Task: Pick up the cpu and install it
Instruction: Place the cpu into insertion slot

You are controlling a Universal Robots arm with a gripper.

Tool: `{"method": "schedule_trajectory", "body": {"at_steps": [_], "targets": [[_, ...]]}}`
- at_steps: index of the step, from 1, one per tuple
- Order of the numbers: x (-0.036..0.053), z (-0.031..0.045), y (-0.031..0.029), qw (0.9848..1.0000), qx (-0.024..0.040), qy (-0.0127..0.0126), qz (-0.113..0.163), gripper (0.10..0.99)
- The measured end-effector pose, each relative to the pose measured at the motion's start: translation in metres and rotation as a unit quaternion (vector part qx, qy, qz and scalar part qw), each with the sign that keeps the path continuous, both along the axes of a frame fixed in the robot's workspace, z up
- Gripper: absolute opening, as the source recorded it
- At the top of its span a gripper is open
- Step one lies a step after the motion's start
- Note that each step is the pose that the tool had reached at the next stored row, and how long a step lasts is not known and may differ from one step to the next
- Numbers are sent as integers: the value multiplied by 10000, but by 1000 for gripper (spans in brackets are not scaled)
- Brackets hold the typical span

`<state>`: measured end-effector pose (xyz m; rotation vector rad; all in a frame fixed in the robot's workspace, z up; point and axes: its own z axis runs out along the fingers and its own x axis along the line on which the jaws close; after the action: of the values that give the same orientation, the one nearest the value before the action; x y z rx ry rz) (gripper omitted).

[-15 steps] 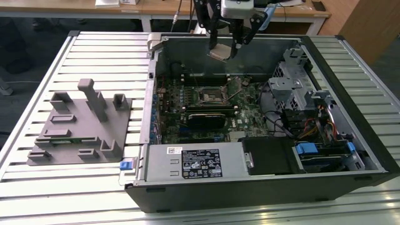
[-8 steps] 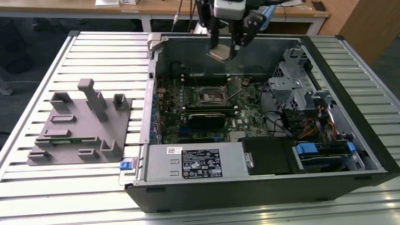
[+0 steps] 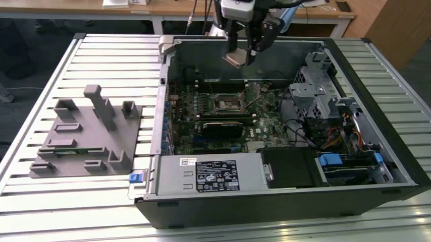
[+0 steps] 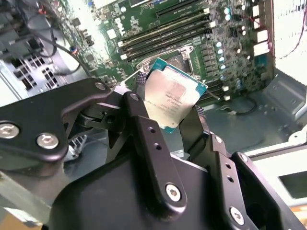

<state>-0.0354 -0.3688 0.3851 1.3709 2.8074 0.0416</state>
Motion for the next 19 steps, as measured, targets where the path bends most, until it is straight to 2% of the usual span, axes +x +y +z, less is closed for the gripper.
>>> {"method": "schedule_trajectory", "body": {"at_steps": [5, 9, 15, 19], "targets": [[0, -10, 0, 9991, 0, 0, -432, 533], [0, -17, 0, 9970, 0, 0, -775, 533], [0, -28, 1, 9919, 0, 0, -1268, 533], [0, -36, 1, 9868, 0, 0, -1618, 533]]}}
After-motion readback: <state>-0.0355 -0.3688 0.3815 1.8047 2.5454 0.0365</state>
